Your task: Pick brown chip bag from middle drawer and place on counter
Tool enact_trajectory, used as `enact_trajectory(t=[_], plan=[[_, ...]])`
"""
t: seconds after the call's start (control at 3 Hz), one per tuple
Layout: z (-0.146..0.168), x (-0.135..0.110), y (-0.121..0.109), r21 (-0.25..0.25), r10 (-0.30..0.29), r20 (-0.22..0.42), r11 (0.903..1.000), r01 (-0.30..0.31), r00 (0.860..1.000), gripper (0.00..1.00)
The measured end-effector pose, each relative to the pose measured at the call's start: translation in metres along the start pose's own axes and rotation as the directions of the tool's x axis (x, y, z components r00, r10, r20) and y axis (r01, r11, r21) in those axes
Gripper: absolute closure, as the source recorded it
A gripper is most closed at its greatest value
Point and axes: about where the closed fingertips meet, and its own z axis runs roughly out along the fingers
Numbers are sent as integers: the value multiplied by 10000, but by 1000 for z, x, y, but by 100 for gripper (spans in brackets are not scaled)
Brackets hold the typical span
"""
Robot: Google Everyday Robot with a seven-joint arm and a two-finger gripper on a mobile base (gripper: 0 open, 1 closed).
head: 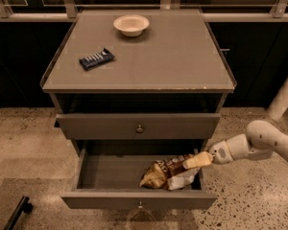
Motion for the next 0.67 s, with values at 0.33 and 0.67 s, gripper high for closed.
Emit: enact_trajectory(t=[0.33, 0.67], plan=[[0, 0, 0, -1, 0, 0, 10000, 0, 10000, 0], [0, 0, 0, -1, 0, 0, 10000, 0, 10000, 0]])
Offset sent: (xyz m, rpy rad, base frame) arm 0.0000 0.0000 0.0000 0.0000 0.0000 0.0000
